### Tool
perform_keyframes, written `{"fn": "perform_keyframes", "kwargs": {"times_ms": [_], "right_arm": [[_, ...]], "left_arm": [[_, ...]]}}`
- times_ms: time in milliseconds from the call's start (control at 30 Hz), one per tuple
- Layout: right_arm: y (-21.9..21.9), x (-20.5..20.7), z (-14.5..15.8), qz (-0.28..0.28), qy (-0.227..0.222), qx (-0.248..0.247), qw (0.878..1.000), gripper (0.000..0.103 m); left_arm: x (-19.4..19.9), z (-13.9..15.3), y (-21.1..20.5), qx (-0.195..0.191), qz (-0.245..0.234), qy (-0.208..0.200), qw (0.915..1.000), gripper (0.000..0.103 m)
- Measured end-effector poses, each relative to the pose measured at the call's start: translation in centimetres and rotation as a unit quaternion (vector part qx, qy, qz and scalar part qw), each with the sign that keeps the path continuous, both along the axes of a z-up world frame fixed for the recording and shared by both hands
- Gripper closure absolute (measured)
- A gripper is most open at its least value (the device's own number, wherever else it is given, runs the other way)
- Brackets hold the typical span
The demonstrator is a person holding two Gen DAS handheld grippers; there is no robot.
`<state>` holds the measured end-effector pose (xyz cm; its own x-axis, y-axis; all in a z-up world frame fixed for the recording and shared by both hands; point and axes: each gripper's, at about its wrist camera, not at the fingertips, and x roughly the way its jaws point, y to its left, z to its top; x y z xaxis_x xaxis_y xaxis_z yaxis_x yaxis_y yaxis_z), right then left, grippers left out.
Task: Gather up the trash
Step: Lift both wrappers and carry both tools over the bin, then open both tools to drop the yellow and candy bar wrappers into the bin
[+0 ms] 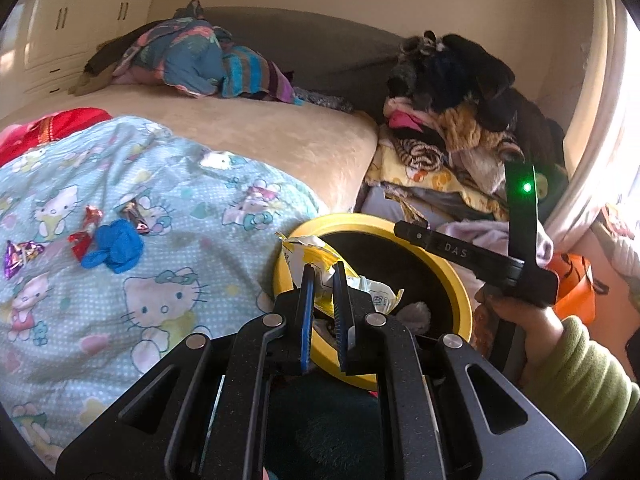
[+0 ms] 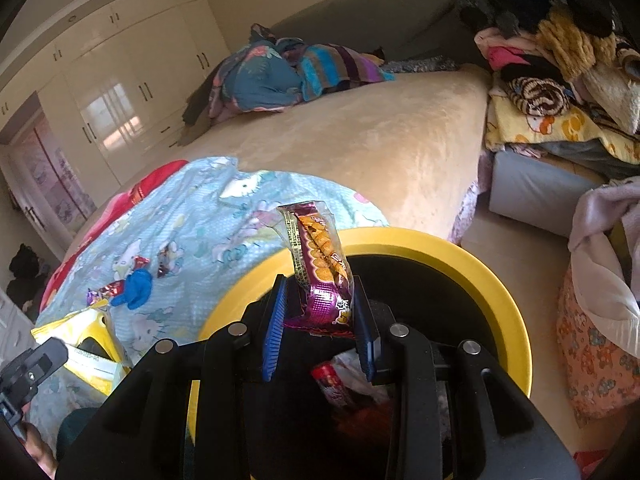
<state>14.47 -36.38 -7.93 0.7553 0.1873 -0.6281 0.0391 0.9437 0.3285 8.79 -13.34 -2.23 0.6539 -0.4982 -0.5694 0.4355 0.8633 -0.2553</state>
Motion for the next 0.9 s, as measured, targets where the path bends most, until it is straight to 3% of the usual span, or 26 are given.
{"fn": "perform_keyframes", "kwargs": {"times_ms": [733, 767, 800, 833, 867, 900], "right_arm": [[-3.5, 0.5, -3.3, -0.025, 0.056, 0.025, 0.998, 0.071], [-3.6, 0.5, -3.2, -0.029, 0.056, 0.026, 0.998, 0.070], [-3.9, 0.4, -3.2, -0.034, 0.056, 0.031, 0.997, 0.062], [-4.1, 0.3, -3.1, -0.038, 0.054, 0.036, 0.997, 0.050], [-4.2, 0.2, -3.0, -0.042, 0.050, 0.041, 0.997, 0.045], [-4.3, 0.2, -2.8, -0.044, 0.048, 0.042, 0.997, 0.043]], "left_arm": [[3.6, -3.8, -4.7, 0.043, -0.028, 0.036, 0.9980, 0.095], [3.7, -3.8, -4.7, 0.042, -0.028, 0.036, 0.9981, 0.086], [3.8, -3.7, -4.6, 0.039, -0.028, 0.035, 0.9982, 0.077], [3.7, -3.6, -4.5, 0.038, -0.025, 0.031, 0.9985, 0.059], [3.6, -3.4, -4.4, 0.039, -0.022, 0.025, 0.9987, 0.052], [3.5, -3.2, -4.3, 0.039, -0.021, 0.022, 0.9988, 0.051]]}}
